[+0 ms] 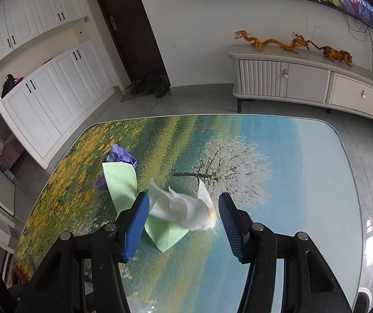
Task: Collect trash
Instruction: 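Grasp a clear plastic bag with the left tool while the right tool grasps white tissue, then carry both held items over the white trash bin, then open both tools to drop the items into the bin, then move both tools back over the last items on the table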
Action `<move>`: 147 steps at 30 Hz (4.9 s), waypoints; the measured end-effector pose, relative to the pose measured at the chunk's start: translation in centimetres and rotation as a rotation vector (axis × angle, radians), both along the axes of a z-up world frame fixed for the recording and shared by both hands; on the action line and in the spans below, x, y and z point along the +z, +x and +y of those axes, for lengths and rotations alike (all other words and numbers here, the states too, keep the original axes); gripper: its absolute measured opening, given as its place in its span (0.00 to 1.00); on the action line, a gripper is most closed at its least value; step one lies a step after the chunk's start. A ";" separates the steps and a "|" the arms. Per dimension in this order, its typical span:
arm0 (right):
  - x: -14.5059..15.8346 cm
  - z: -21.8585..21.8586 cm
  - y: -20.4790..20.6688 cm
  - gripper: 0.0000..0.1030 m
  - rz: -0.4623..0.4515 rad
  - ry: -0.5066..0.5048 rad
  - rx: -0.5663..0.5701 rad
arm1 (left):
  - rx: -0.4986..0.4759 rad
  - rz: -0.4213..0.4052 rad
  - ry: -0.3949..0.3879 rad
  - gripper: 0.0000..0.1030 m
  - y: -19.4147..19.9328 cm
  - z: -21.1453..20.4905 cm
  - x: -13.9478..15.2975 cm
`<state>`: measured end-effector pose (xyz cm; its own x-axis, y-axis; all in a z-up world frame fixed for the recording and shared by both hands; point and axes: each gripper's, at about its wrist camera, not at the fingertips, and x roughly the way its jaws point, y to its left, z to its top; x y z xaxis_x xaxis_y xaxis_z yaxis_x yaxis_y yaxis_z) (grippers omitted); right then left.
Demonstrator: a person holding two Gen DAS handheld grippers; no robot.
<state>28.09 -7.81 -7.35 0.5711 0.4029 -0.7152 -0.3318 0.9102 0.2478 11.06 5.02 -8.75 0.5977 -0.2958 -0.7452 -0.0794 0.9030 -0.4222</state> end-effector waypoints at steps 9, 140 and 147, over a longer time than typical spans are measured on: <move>-1.5 -1.3 0.1 0.16 0.034 0.050 0.014 | -0.025 -0.012 -0.003 0.15 0.3 -0.4 0.1; 5.8 -25.3 -26.9 0.54 -0.095 0.127 -0.655 | -0.223 -0.382 0.309 0.49 -10.4 -18.1 12.5; 7.4 -22.1 -26.1 0.54 -0.115 0.105 -0.593 | -0.146 -0.380 0.288 0.50 -10.6 -13.4 13.3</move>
<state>2.04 -29.92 0.08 0.7908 0.0573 -0.6094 0.1942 0.9207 0.3386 0.51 -8.37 4.56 0.8104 -0.2112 -0.5465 0.1681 0.9774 -0.1285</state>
